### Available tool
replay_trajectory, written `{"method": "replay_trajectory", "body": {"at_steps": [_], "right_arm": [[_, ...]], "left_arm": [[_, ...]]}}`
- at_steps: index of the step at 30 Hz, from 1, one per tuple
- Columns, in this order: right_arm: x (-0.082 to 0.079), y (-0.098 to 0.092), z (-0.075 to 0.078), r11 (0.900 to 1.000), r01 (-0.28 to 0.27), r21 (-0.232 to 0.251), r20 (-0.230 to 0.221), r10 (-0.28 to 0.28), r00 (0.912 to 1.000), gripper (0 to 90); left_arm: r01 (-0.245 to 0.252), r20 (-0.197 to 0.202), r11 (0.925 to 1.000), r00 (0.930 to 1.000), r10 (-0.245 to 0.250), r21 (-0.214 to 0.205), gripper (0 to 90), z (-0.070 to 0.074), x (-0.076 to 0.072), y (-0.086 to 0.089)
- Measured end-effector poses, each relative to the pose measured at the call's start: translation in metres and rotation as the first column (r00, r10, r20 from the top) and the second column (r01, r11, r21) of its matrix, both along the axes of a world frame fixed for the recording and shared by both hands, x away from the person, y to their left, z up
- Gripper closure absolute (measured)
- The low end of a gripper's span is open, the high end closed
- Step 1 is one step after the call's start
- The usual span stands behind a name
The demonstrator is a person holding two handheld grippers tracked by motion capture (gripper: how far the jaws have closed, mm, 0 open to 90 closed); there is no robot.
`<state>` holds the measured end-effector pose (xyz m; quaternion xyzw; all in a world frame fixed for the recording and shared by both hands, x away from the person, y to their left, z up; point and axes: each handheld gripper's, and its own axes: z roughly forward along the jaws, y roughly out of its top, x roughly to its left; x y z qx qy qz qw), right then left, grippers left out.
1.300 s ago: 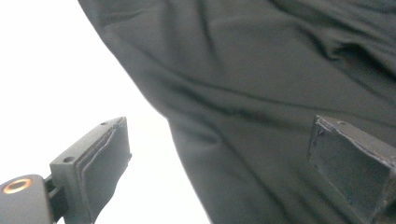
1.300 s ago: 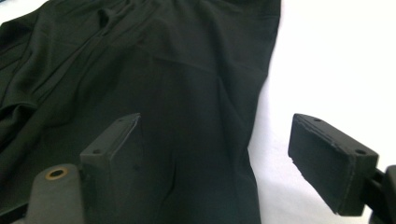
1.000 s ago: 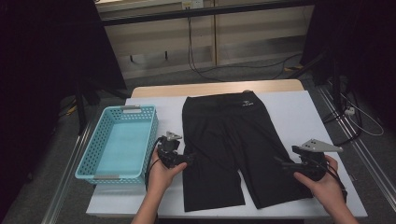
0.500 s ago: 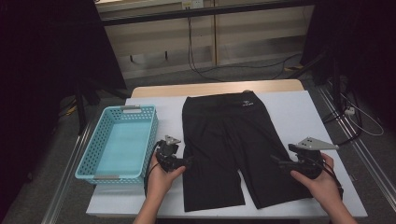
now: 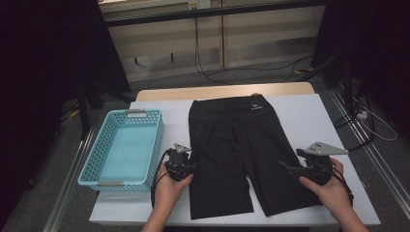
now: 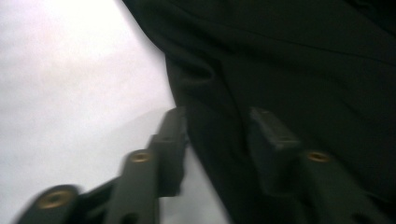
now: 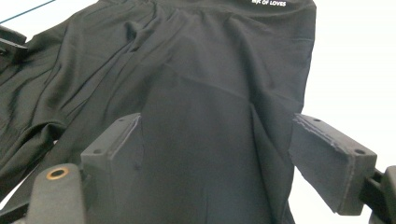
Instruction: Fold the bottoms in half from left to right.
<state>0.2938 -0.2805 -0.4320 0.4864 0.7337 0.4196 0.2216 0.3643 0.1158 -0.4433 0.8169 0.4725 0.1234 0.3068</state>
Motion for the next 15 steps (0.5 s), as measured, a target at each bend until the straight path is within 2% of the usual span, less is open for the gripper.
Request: {"method": "replay_trajectory", "body": {"at_steps": [2,4,6,7,8,10,15], "right_arm": [[0.000,0.001,0.000,1.0000,-0.001,0.000,0.000,0.001,1.0000,18.1],[0.000,0.001,0.000,1.0000,-0.003,-0.001,0.000,0.003,1.0000,18.1],[0.000,0.002,0.000,1.0000,-0.004,-0.001,0.000,0.004,1.0000,18.1],[0.000,0.003,0.000,1.0000,-0.005,0.000,0.001,0.005,1.0000,18.1],[0.000,0.003,0.000,1.0000,-0.006,0.002,0.002,0.006,1.0000,18.1],[0.000,0.003,0.001,0.9999,-0.010,0.005,0.005,0.010,0.9999,18.1],[-0.001,0.005,0.003,0.9997,-0.019,0.017,0.019,0.018,0.9997,17.7]], "left_arm": [[0.003,-0.016,0.9998,0.9999,-0.003,-0.022,73.2,0.000,-0.001,-0.001],[-0.004,-0.039,0.9987,0.9992,0.002,-0.051,77.1,0.000,-0.002,-0.003],[-0.002,-0.056,0.9980,0.9984,-0.002,-0.063,81.9,0.000,-0.001,-0.003],[0.000,-0.083,0.9956,0.9965,-0.008,-0.094,85.9,0.000,-0.001,-0.003],[-0.001,-0.094,0.9945,0.9956,-0.009,-0.105,88.5,0.000,-0.001,-0.004],[0.004,-0.094,0.9938,0.9955,-0.015,-0.111,88.9,0.002,0.000,-0.005],[0.025,-0.090,0.9833,0.9951,-0.042,-0.180,89.3,0.012,-0.001,-0.007]]}}
